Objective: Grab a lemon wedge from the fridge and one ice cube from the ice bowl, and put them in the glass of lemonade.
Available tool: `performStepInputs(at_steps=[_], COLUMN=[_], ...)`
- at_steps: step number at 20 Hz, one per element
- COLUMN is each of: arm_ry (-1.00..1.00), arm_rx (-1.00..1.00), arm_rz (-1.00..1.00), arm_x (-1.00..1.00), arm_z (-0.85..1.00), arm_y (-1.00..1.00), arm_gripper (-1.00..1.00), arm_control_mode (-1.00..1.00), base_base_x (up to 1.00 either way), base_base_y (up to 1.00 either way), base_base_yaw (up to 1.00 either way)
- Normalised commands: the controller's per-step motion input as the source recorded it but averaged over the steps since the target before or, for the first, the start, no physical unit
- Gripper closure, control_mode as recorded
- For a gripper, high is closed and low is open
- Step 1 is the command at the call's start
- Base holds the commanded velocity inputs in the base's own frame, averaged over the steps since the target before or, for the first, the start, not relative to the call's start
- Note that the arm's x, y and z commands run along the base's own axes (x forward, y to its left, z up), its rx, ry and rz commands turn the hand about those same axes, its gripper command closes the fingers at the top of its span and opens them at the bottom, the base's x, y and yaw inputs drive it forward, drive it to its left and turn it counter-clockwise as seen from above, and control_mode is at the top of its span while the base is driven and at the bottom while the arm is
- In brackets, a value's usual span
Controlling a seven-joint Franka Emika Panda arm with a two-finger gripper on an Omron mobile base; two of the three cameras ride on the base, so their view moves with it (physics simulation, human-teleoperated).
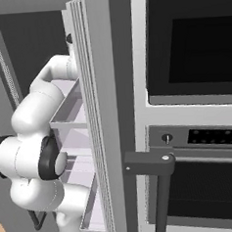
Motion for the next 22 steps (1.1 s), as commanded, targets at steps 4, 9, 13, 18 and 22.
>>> performStepInputs(at_steps=[4,9,13,18,22], arm_ry=[0.0,-0.01,0.0,0.0,0.0], arm_rx=[0.0,0.0,0.0,0.0,0.0], arm_rz=[0.0,0.0,0.0,0.0,0.0], arm_x=[0.0,0.18,0.15,0.0,-0.01], arm_z=[0.0,0.0,0.0,0.0,0.0], arm_y=[0.0,0.0,0.0,0.0,0.0], arm_gripper=[-1.0,-1.0,-1.0,1.0,1.0], arm_control_mode=[-1.0,-1.0,-1.0,-1.0,-1.0], base_base_x=[0.0,0.0,0.0,0.0,0.0], base_base_y=[0.0,0.0,0.0,0.0,0.0], base_base_yaw=[0.0,0.0,0.0,0.0,0.0])
